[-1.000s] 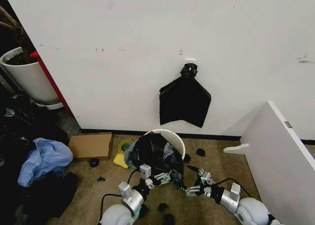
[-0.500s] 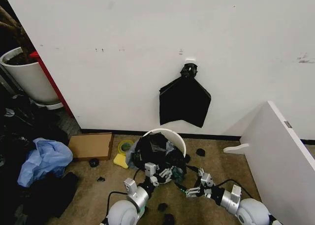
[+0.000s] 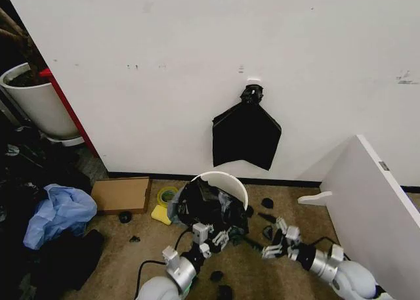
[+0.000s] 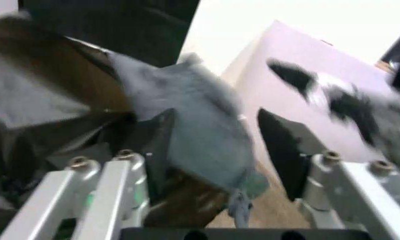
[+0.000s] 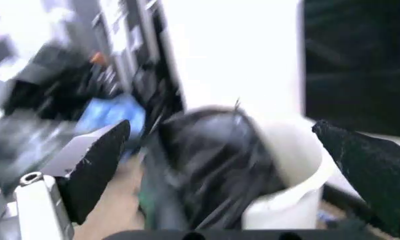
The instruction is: Place the garbage bag over the trash bin.
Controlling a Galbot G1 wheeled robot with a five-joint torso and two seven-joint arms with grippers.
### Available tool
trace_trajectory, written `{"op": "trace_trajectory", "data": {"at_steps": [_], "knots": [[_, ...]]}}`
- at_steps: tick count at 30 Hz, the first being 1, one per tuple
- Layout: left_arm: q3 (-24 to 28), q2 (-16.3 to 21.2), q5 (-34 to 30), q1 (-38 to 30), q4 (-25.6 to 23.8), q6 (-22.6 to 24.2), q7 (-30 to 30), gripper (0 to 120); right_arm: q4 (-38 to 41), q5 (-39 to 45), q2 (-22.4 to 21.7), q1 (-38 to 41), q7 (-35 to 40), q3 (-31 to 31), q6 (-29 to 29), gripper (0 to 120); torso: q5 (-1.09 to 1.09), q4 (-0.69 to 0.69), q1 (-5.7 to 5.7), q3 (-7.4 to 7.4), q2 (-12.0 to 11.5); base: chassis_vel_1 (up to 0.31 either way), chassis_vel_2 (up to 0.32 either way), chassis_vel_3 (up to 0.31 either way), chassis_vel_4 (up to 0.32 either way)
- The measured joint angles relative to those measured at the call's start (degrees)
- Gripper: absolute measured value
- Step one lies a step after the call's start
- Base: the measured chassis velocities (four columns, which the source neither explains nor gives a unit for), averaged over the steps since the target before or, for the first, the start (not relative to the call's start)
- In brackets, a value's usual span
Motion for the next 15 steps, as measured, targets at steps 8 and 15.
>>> {"op": "trace_trajectory", "data": {"at_steps": [8, 15], "knots": [[-3.9, 0.5, 4.9, 5.9, -2.3, -4.8, 5.7, 91, 4.7, 0.2, 1.4, 7.8, 29.1, -5.1, -12.0, 100, -0.01, 0.00, 0.00, 0.00, 0.0, 0.000, 0.000, 0.000, 0.000], [-12.0, -1.7, 9.8, 13.5, -7.5, -8.0, 2.9, 100, 3.3, -2.2, 2.7, 18.3, 36.0, -11.8, -29.3, 100, -0.01, 0.01, 0.00, 0.01, 0.0, 0.000, 0.000, 0.000, 0.000]]}}
